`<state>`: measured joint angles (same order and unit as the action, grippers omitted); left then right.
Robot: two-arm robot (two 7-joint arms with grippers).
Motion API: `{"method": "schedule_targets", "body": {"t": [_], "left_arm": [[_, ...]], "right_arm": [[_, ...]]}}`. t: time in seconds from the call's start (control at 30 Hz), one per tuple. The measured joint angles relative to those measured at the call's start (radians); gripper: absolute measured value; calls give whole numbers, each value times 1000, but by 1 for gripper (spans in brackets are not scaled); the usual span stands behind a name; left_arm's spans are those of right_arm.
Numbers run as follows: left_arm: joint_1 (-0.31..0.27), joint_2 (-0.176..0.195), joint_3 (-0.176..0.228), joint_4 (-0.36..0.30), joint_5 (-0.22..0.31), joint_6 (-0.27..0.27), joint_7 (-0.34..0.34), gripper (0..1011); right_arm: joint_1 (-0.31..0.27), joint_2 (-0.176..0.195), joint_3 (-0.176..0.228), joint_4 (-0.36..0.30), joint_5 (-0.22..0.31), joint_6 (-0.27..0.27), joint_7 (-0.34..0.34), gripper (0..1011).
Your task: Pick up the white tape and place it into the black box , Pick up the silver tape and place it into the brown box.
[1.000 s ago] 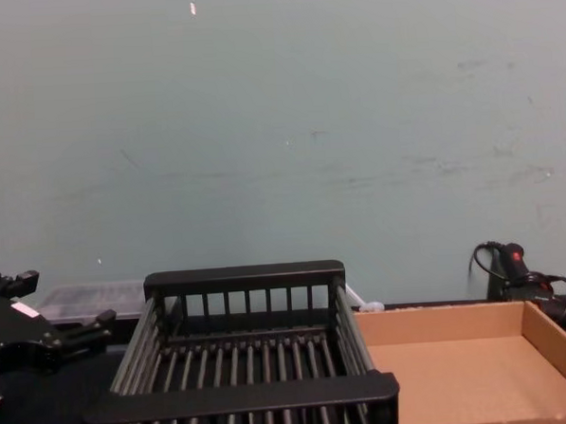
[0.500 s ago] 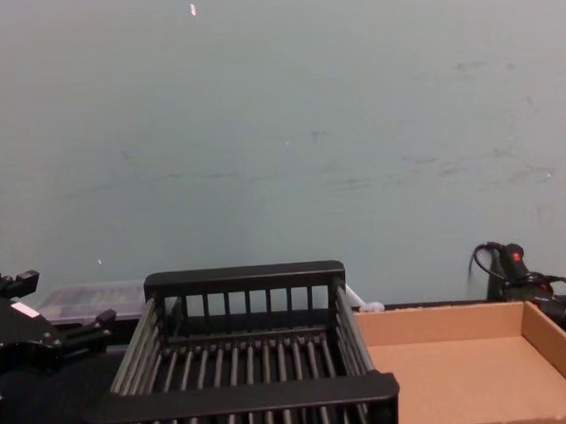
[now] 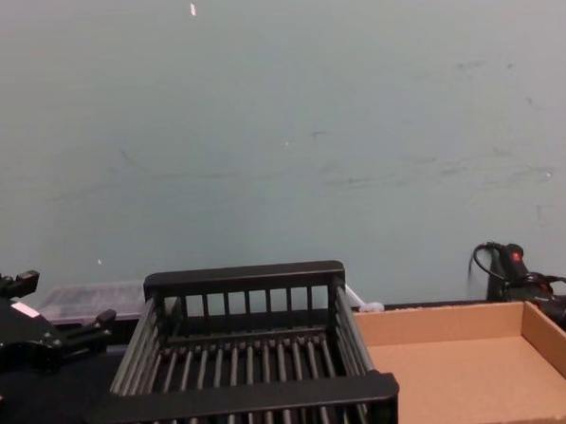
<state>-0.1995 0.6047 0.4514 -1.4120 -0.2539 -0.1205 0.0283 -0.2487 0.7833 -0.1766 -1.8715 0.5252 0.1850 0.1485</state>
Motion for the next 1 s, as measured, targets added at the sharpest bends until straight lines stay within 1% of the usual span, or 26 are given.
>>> {"method": "schedule_targets", "body": {"t": [0.13, 0.43, 0.63, 1.0], "left_arm": [[0, 0, 0, 0, 0, 0, 0, 1001], [0, 0, 0, 0, 0, 0, 0, 1001], [0, 0, 0, 0, 0, 0, 0, 1001], [0, 0, 0, 0, 0, 0, 0, 1001]], "right_arm": [[8, -11, -12, 10, -5, 27, 20, 1002], [14, -35, -21, 27, -4, 71, 58, 1002], [17, -51, -25, 41, -14, 86, 69, 1002], [35, -86, -34, 82, -52, 101, 86, 1002]]}}
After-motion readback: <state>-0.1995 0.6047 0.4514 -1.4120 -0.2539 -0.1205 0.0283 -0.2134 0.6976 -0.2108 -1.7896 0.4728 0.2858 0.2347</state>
